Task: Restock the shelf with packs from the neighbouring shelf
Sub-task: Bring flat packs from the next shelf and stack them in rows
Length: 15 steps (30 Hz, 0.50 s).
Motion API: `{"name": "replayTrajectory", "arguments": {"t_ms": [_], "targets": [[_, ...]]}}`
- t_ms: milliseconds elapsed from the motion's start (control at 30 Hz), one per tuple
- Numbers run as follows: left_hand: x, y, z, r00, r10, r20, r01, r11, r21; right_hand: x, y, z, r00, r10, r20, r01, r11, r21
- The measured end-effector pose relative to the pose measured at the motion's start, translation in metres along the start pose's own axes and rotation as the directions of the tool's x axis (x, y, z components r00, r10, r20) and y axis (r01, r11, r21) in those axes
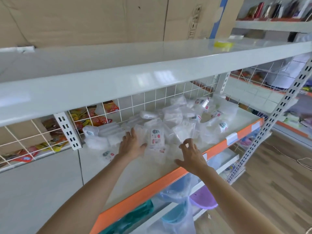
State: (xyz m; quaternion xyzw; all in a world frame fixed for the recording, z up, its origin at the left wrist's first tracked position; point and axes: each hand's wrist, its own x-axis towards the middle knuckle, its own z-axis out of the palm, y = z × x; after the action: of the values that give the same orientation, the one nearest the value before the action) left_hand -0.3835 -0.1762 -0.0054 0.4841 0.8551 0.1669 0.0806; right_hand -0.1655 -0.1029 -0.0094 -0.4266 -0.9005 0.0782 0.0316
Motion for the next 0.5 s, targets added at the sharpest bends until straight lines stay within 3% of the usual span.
{"name": "replayTrajectory", "arguments": {"t_ms": [167,267,367,500], "targets": [[-0.009,0.000,0.006,0.995,-0.021,-0.093,0.013,0.997,-0.080,0.003,0.005,-0.007,0.998,-0.059,-0.002,0.059,0.998,-0.019],[-0.026,-0.006,-0.001,0.984,-0.029,-0.176,0.002,0.988,-0.156,-0.006,0.007,-0.011,0.991,-0.108,-0.079,0.111,0.993,0.040],[-0.052,-0.015,-0.010,0.969,-0.026,-0.246,-0.031,0.974,-0.224,-0.022,-0.001,-0.010,0.947,-0.250,-0.204,0.269,0.961,0.071],[-0.096,-0.034,-0.011,0.977,-0.053,-0.207,-0.007,0.959,-0.282,-0.026,-0.034,-0.001,0.882,-0.422,-0.209,0.445,0.892,0.080]]}}
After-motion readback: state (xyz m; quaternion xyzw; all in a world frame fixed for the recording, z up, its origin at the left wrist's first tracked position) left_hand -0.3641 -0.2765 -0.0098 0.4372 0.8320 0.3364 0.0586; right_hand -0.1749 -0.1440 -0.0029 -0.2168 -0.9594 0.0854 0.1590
